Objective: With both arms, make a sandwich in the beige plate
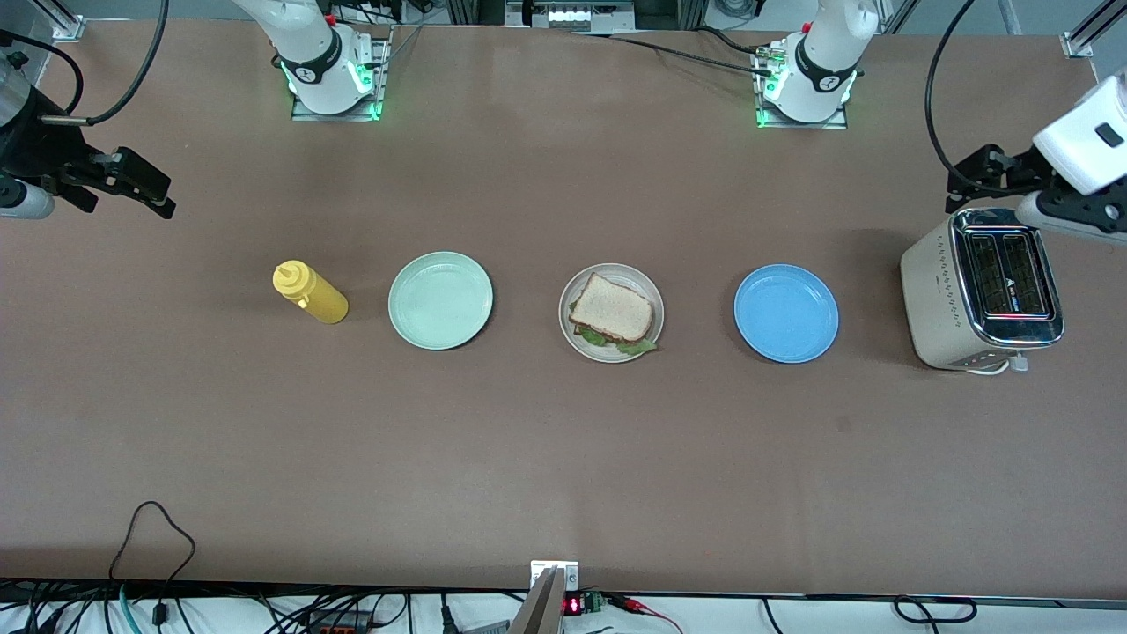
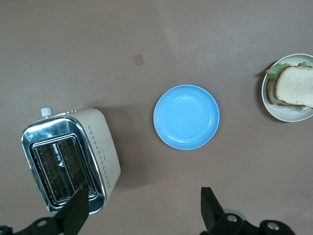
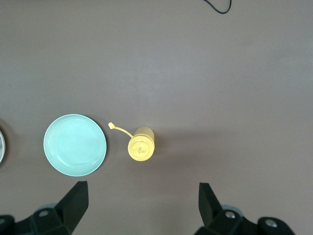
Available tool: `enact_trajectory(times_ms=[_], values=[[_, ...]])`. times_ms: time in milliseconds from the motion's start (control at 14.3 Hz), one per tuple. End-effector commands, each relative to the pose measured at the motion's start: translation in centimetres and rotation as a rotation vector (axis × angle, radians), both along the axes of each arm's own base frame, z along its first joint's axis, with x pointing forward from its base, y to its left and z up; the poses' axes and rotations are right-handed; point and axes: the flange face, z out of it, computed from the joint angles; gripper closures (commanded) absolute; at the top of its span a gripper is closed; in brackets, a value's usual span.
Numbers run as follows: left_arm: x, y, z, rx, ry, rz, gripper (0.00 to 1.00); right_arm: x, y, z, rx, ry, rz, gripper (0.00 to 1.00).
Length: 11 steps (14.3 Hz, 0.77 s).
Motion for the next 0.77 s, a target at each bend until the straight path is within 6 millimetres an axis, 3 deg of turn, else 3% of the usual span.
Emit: enact_trajectory(times_ms=[0, 210, 700], values=[[-1.9, 0.3, -1.1, -0.027, -0.054, 0.077, 0.00, -0.9, -0.1, 0.7, 0.003, -0.019, 0.012, 0.00], [-1.9, -1.0, -1.2, -0.024, -0.054, 0.113, 0.00, -1.0, 0.1, 0.9, 0.003, -0.027, 0.015, 0.00], [-1.7, 0.6, -1.0, -0.020, -0.044, 0.128, 0.00, -1.0, 0.1, 1.0, 0.003, -0.030, 0.015, 0.00]])
